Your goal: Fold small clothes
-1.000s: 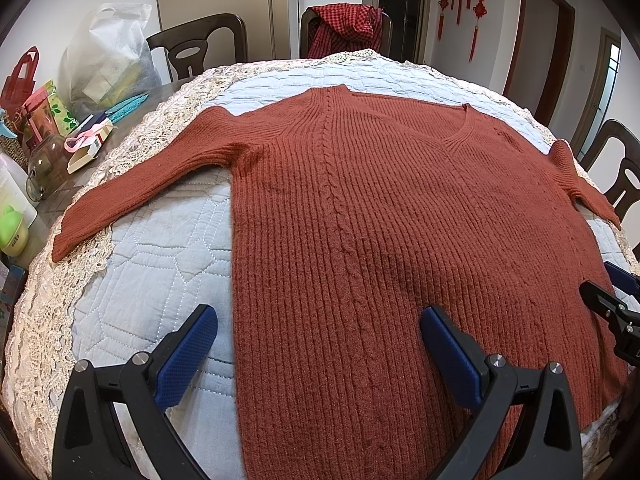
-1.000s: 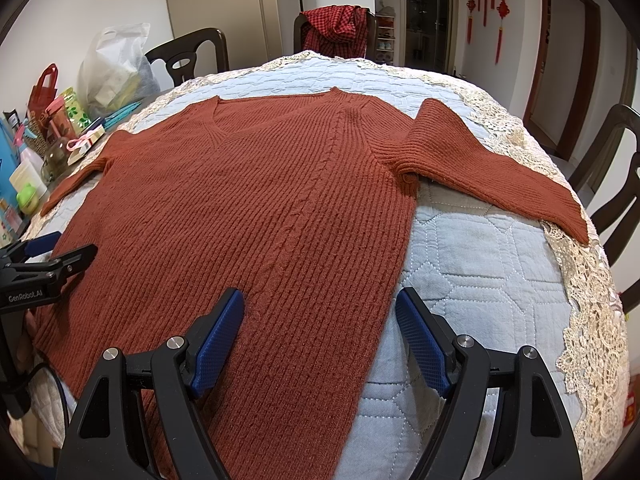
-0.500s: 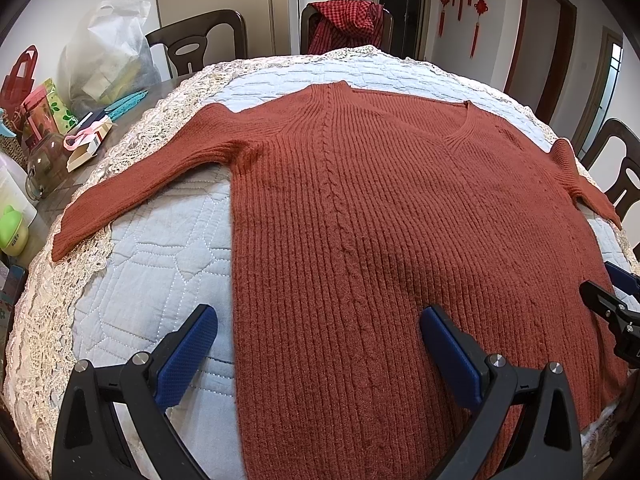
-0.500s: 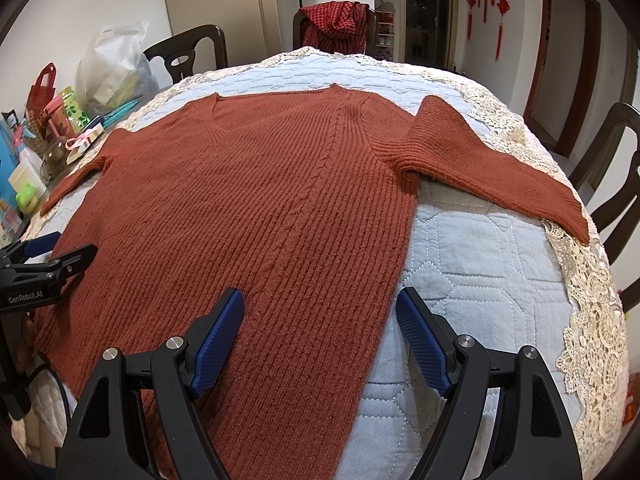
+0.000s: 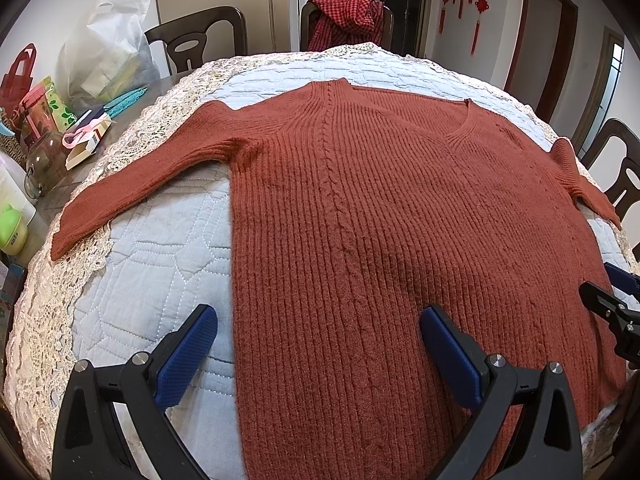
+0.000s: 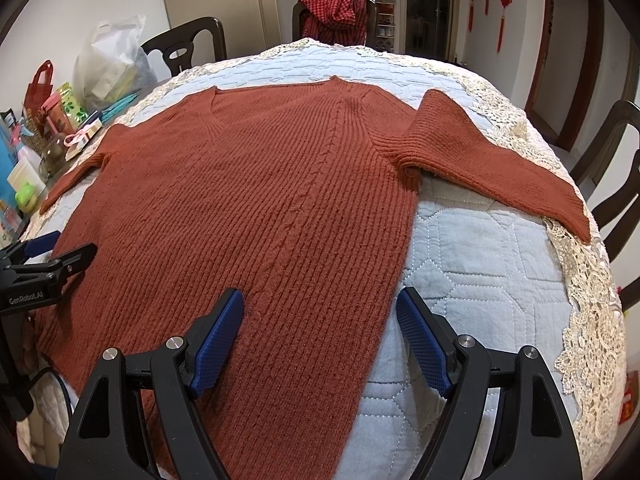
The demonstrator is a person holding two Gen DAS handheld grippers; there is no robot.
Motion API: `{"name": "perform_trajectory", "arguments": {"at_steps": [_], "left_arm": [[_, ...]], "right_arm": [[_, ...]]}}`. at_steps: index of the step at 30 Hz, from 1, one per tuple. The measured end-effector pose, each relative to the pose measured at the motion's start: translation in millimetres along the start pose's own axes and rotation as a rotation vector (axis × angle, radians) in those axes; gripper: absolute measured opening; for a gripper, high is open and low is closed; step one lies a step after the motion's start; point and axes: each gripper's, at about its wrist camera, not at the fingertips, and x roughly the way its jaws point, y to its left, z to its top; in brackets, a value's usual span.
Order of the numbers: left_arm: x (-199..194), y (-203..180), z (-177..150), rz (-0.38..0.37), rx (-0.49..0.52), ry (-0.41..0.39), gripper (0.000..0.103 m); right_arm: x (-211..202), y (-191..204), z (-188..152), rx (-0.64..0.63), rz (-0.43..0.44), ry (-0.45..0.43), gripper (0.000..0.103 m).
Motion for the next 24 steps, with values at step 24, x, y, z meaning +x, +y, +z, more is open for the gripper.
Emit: {"name": "perform_trajectory", "arguments": {"at_steps": [24], "left_arm": [[-0.2, -2.6, 0.2, 0.003, 0.002, 0.000, 0.103]], "right_arm": [[-1.0, -1.6, 1.0, -0.008, 0.017, 0.007, 0.079]]}}
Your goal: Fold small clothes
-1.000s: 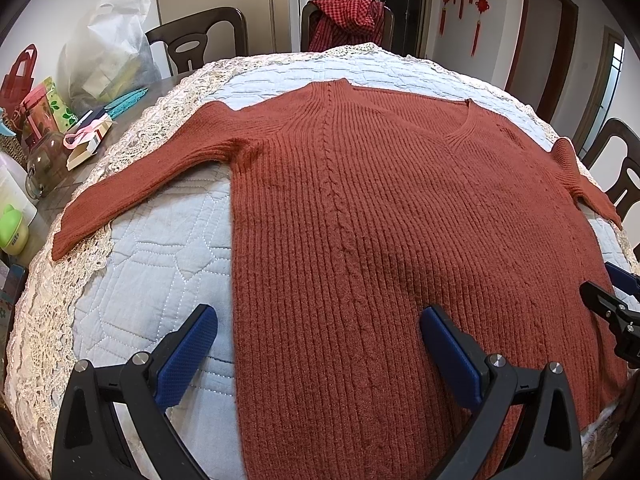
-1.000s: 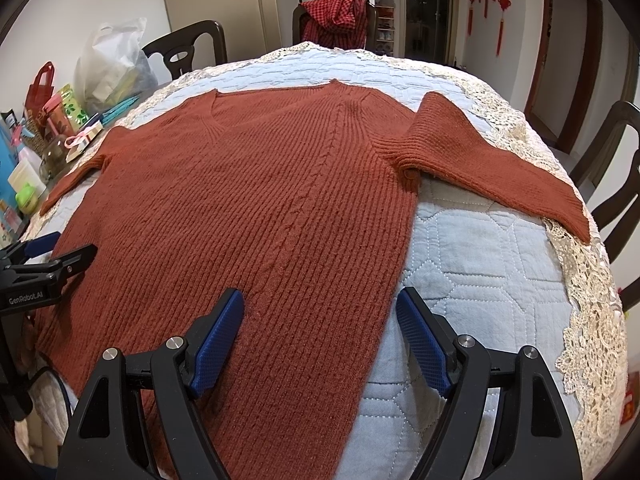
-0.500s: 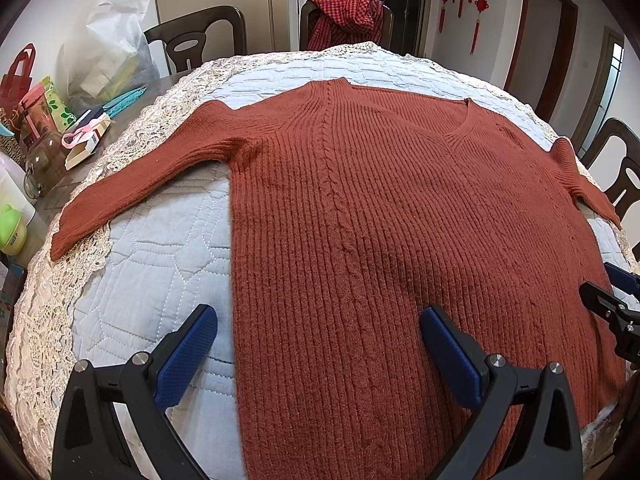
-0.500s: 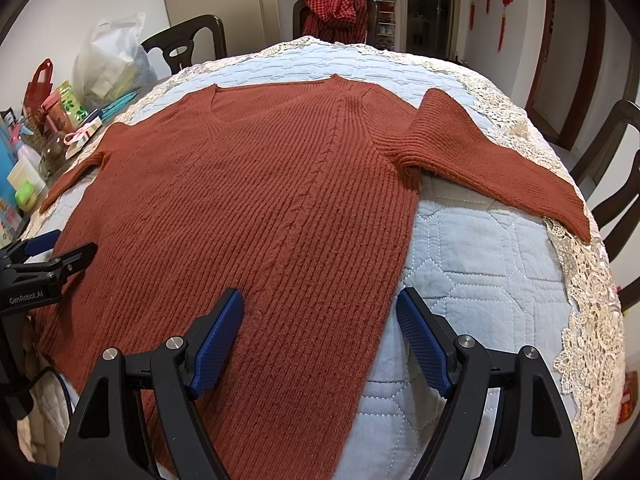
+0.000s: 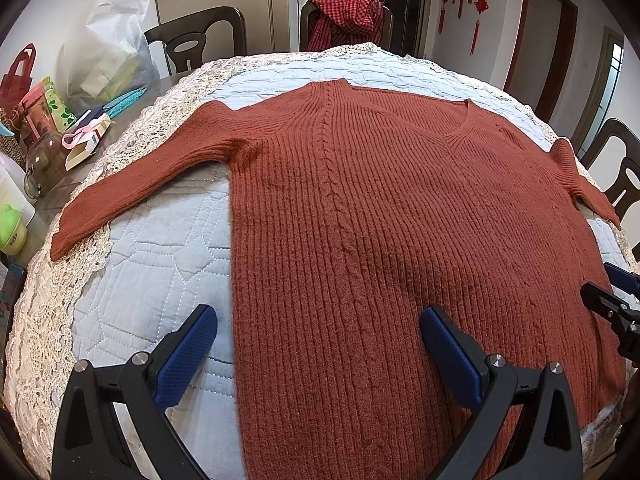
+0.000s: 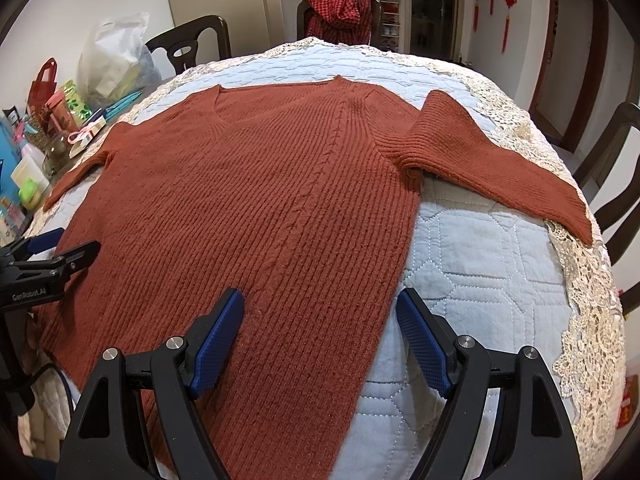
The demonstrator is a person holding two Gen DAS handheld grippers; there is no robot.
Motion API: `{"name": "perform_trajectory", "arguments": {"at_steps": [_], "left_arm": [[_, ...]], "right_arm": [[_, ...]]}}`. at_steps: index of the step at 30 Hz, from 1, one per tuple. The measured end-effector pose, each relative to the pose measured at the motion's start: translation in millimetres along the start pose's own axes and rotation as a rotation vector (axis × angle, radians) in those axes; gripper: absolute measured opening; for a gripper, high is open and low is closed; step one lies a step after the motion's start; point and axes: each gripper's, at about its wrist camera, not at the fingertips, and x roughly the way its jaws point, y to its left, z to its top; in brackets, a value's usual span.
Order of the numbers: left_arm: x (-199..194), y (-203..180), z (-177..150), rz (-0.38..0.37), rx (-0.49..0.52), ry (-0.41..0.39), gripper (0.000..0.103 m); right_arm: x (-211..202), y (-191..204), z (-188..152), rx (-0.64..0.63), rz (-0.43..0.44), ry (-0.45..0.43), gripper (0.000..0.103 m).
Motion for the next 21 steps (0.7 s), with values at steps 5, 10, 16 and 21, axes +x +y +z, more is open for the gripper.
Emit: {"name": "perform_trajectory", "arguments": {"at_steps": [5, 10, 16, 21], "left_arm": [[-2, 0, 1, 0.001, -0.003, -0.001, 0.103], [-5, 6, 6, -0.001, -0.017, -0.012, 0.101], [-7, 39, 18, 0.026, -0.086, -0.051, 0.088], [-6, 92, 27, 0.047, -0.225, -0.072, 0.084]], "right_arm": [[-1, 0, 2, 0.013, 0.007, 0.011, 0.079], [-4, 4, 7, 0.019, 0.042, 0.005, 0.079], [1, 16, 16, -0.016, 0.060, 0.003, 0.079], [5, 26, 24, -0.045, 0.073, -0.004, 0.079]]}}
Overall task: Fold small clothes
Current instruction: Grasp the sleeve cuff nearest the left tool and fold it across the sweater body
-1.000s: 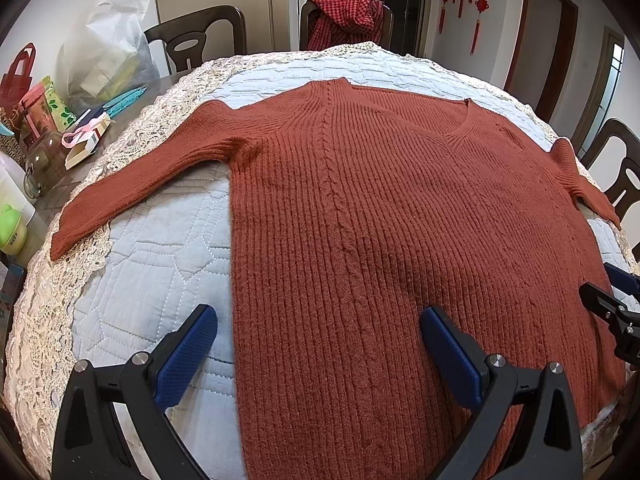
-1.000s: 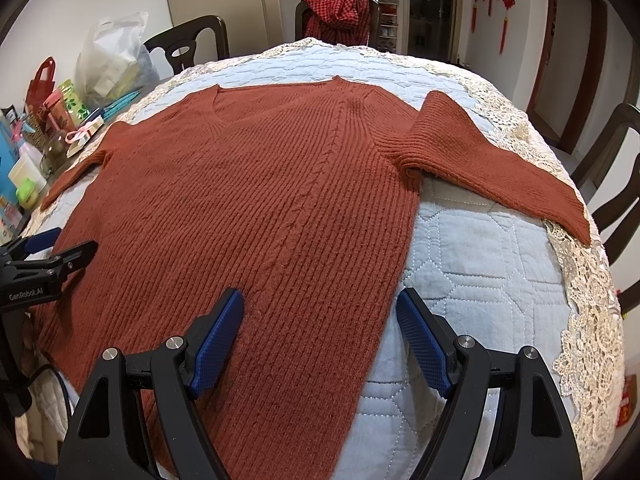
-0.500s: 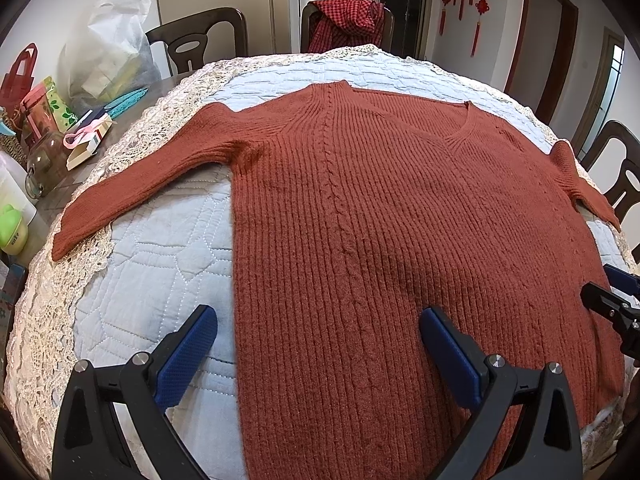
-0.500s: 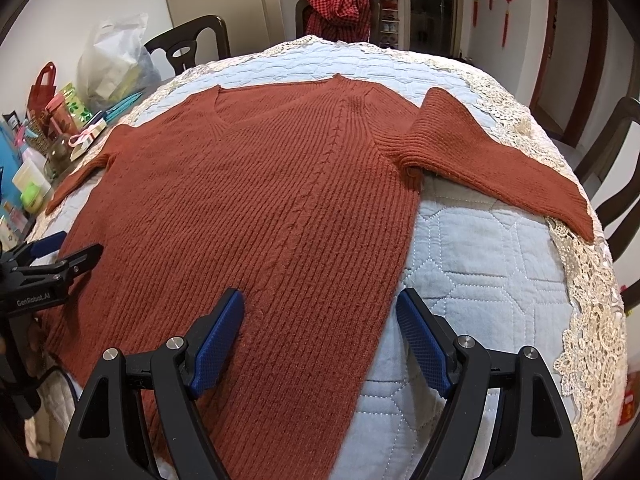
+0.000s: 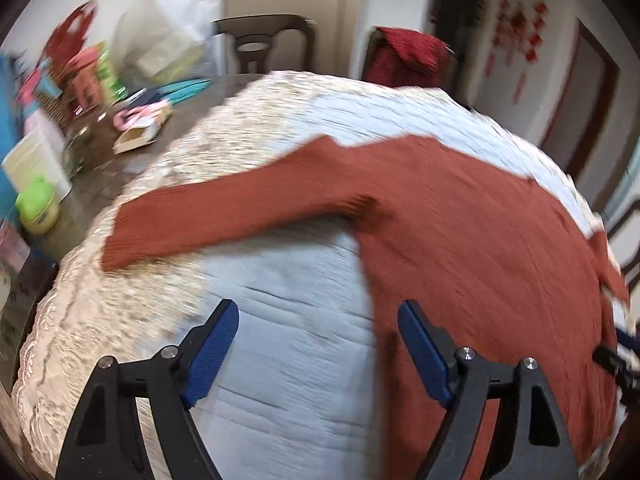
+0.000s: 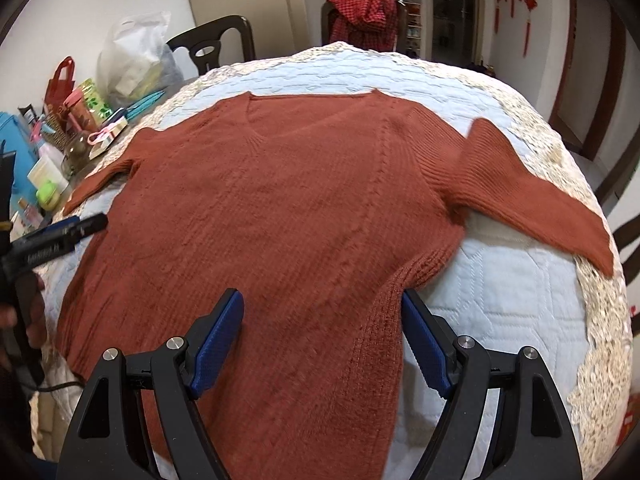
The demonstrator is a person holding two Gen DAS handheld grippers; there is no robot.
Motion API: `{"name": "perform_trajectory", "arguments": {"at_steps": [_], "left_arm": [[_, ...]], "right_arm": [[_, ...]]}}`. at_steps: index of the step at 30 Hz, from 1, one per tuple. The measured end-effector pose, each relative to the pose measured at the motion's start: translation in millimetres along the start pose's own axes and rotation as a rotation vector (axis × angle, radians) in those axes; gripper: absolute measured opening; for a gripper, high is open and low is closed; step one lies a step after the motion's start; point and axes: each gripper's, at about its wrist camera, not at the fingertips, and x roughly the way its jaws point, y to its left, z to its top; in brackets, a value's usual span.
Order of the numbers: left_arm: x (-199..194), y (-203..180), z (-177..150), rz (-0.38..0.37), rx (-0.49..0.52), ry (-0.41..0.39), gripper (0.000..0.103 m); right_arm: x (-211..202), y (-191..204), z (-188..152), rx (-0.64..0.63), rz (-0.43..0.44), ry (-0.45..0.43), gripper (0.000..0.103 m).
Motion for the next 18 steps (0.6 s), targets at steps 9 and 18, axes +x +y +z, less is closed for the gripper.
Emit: {"name": "perform_trajectory", "arguments": {"at_steps": [9, 18], "left_arm": [[19, 92, 17, 0.020, -0.315, 0.002, 0.071], [34, 115, 28, 0.049, -0.396, -0.021, 0.026]], "right_arm": [[7, 5, 9, -0.011, 0.021, -0.002, 0.079], [9, 5, 12, -0.005, 0.030, -0.004, 0.079]]}}
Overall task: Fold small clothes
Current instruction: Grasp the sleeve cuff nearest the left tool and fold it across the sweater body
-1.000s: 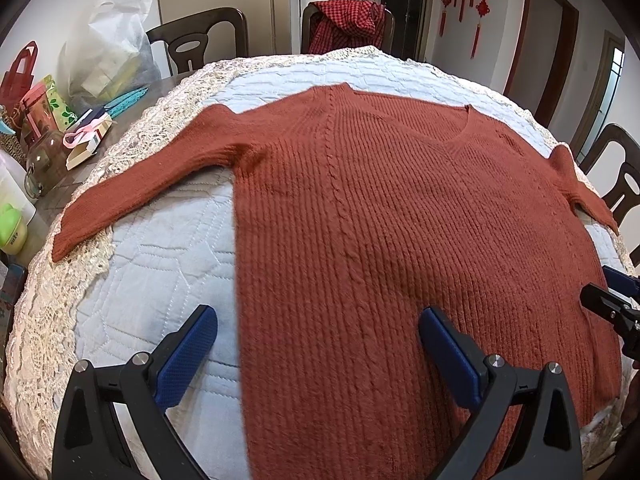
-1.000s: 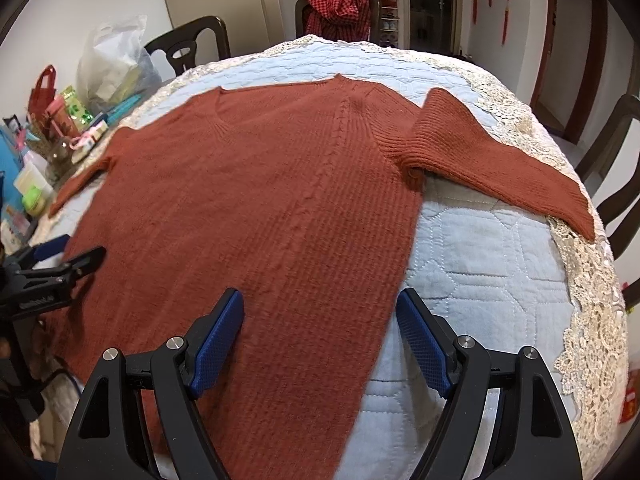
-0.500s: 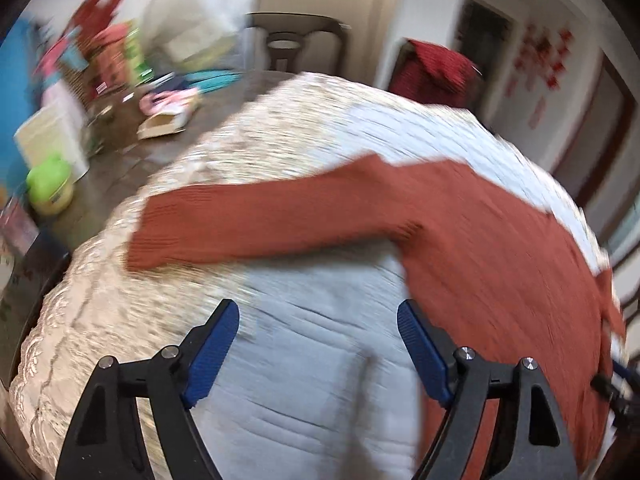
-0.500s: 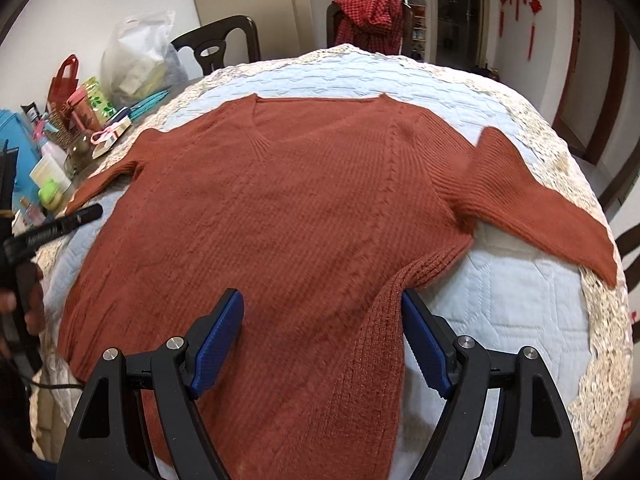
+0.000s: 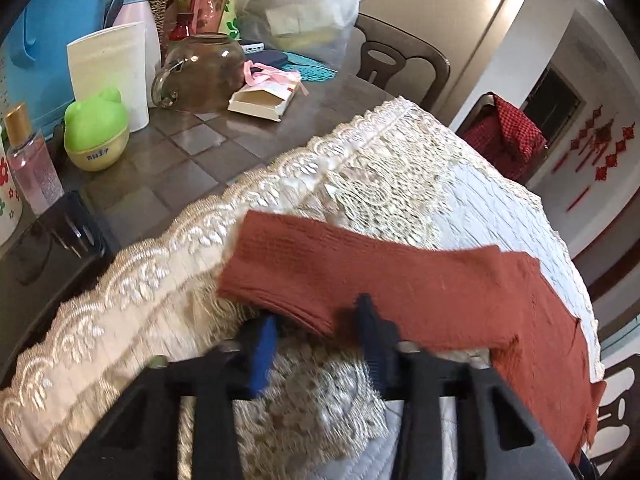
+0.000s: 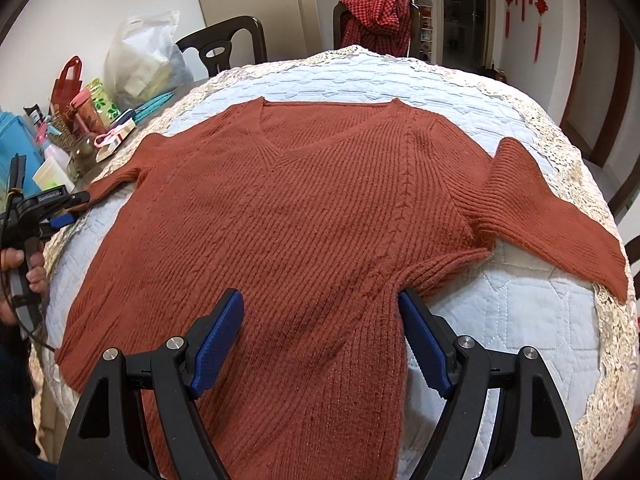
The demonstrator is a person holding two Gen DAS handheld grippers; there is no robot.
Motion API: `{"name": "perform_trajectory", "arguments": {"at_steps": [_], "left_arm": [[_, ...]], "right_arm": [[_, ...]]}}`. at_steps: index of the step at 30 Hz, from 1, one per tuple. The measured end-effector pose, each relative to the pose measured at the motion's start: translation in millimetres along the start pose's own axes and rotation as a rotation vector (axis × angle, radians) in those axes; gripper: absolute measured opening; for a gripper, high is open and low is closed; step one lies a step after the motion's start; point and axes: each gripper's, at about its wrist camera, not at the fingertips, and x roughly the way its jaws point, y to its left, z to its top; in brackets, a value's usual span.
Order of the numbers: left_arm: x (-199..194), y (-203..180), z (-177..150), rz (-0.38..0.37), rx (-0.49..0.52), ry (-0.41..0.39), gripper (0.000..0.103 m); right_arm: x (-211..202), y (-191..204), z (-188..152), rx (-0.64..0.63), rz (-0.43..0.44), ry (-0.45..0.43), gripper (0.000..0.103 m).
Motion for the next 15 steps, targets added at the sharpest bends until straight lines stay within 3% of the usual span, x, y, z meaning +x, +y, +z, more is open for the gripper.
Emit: {"name": "perform_trajectory", "arguments": {"at_steps": [3, 7, 15], "left_arm": [[-3, 0, 6, -0.026, 0.004, 0.004, 0.013], [-24, -22, 18, -0.107, 0.071, -0.045, 0.009], [-65, -137, 27, -0.385, 0.317, -0.106, 0.009]], "right_arm": [[-1, -1, 0, 0.005, 0.004, -0.004, 0.079], [-4, -4, 0, 0.009, 0.013, -0.012, 0.079], [-7, -8, 0, 0.038, 0.034, -0.026, 0.079]]}}
